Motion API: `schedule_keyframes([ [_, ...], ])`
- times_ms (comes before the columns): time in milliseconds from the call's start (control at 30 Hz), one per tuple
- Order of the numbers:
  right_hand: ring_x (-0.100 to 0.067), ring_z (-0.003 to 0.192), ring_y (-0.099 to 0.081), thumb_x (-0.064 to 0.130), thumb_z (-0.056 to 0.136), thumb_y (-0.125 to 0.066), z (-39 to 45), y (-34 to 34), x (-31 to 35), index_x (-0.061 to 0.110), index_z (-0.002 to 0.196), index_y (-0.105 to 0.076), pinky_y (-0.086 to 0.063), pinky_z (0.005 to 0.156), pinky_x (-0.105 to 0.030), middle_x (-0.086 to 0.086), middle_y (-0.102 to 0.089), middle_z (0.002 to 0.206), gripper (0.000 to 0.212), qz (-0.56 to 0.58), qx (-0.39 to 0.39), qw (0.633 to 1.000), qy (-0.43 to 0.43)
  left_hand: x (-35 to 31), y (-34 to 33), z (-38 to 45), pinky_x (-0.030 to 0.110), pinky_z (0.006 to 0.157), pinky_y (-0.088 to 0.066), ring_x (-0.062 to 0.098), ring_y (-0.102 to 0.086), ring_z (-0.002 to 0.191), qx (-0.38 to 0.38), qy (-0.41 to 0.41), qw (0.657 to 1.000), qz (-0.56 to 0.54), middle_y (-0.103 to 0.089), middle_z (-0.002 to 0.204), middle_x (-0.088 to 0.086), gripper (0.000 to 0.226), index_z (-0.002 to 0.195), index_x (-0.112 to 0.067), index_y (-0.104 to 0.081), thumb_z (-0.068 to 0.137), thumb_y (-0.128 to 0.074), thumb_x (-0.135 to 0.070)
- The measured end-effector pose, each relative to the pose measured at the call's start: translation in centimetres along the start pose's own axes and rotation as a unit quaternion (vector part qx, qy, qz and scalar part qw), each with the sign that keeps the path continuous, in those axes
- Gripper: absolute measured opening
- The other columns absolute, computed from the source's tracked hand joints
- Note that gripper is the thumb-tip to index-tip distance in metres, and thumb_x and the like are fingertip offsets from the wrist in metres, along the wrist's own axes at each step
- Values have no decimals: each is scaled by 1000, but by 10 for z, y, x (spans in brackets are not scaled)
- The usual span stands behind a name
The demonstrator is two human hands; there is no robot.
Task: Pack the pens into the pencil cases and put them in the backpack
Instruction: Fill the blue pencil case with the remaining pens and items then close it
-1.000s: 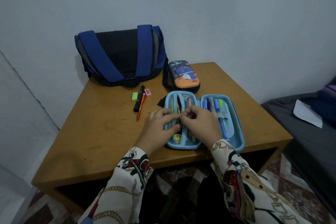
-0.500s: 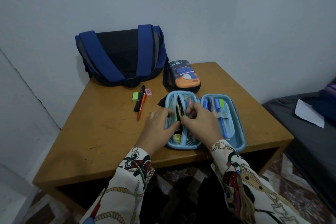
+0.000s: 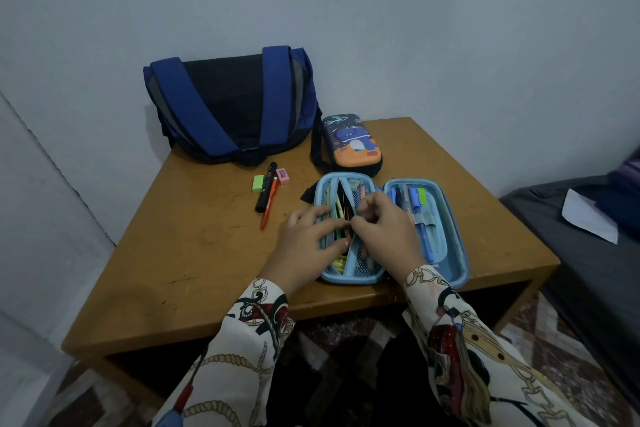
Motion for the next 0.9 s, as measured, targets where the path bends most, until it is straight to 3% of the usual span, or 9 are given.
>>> schedule_keyframes([
  [167,-19,57,-65,40,69,-52,0,0,-1,41,82,-48,-51,87,-59,-1,-67,73,13,-4,0,1000,-3,0,-1,1,39,109,-26,17,-27,132,-17,8,1000,-14,-44,141,-12,37,126,-37,-56,90,-60,-35],
  [333,-20,59,-65,40,69,-52,-1,1,0,43,81,-48,-51,87,-59,-2,-67,75,13,-2,1,1000,-6,1,-2,1,37,113,-23,11,-20,137,-3,22,1000,-12,-31,152,-13,61,147,-31,-35,92,-55,-46],
  [433,-21,60,-65,42,68,-50,-1,0,0,43,83,-47,-51,87,-59,-2,-67,76,15,-1,3,1000,-5,1,-2,1,38,115,-17,11,-15,137,29,17,999,4,-20,157,-16,56,146,-36,-37,93,-52,-48],
  [800,-15,55,-64,36,73,-54,0,0,-2,42,80,-48,-52,86,-58,3,-67,72,11,-4,-4,1000,3,3,-3,3,43,117,-17,10,-12,138,67,35,997,-12,-17,155,-28,50,146,-43,-33,97,-45,-44],
  [900,-13,51,-62,30,77,-58,0,0,-2,35,79,-50,-51,86,-58,3,-65,69,10,0,-4,1000,5,2,-3,3,45,118,-16,9,-11,139,70,38,995,-52,-18,152,-32,48,145,-46,-32,98,-42,-43],
])
Point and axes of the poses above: each hand's wrist, its own z-axis towards the middle knuckle, its own y-axis out of the back of the hand, x = y × z, the point moved 1 cm from there along z, towards the middle knuckle
